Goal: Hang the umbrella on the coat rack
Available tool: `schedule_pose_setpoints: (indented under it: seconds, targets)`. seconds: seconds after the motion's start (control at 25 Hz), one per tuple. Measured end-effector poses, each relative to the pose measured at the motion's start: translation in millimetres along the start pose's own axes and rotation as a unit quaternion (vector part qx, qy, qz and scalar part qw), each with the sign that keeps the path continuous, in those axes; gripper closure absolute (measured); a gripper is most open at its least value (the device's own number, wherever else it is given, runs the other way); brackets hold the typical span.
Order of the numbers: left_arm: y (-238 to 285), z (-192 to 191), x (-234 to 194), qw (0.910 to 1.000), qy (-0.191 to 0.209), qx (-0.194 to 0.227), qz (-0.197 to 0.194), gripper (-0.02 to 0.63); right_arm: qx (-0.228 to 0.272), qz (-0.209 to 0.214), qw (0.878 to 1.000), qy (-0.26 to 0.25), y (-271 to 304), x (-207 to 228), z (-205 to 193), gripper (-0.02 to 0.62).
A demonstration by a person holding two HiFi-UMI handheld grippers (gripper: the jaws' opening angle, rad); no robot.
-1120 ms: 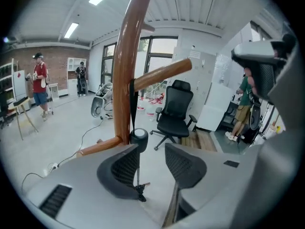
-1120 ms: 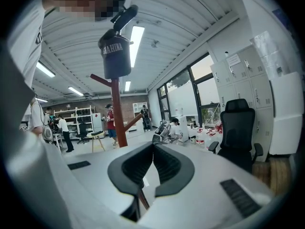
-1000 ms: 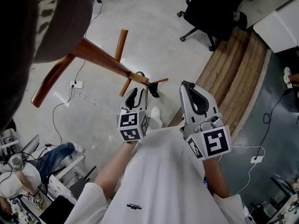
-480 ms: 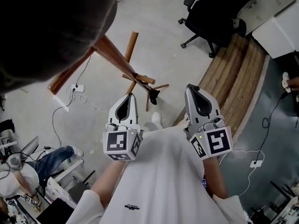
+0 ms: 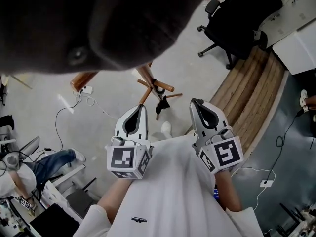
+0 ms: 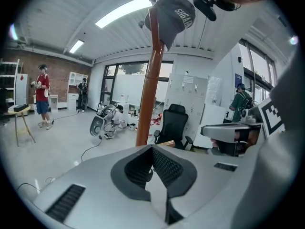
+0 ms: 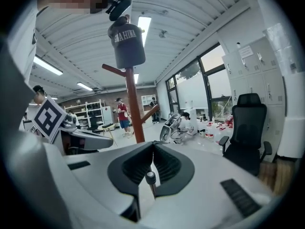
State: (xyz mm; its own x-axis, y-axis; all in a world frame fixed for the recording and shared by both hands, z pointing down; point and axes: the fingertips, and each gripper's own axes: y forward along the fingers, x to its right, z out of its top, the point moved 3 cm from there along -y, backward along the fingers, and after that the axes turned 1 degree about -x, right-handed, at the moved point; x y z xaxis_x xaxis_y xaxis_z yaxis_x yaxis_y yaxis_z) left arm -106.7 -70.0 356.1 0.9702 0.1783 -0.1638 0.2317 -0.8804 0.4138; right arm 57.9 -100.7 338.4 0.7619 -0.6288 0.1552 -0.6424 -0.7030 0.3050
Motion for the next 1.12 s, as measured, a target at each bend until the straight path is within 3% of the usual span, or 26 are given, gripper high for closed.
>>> schedule_pose_setpoints:
  seconds: [0.52,0.92,1.12]
  targets:
    - [-14.6,-4.1,-3.3,0.9997,-0.010,0.019,0.013,0.597,-0.002,0.029,1.000,-0.010,7.9,-24.3,4.0,0.589]
    - [-35.8,-8.7,-12.6,0.9990,-0.021,0.027,0.028,0.597,-0.032,0.042,0.999,-0.011,1.0,-32.9,-6.6,0.588]
    - [-29.2,-13.7,-15.1,0.9992,-0.003,0.025,0.032,0.597,-0.045,0.067,0.996,-0.029,3.3,-35.1,-8.4,0.588]
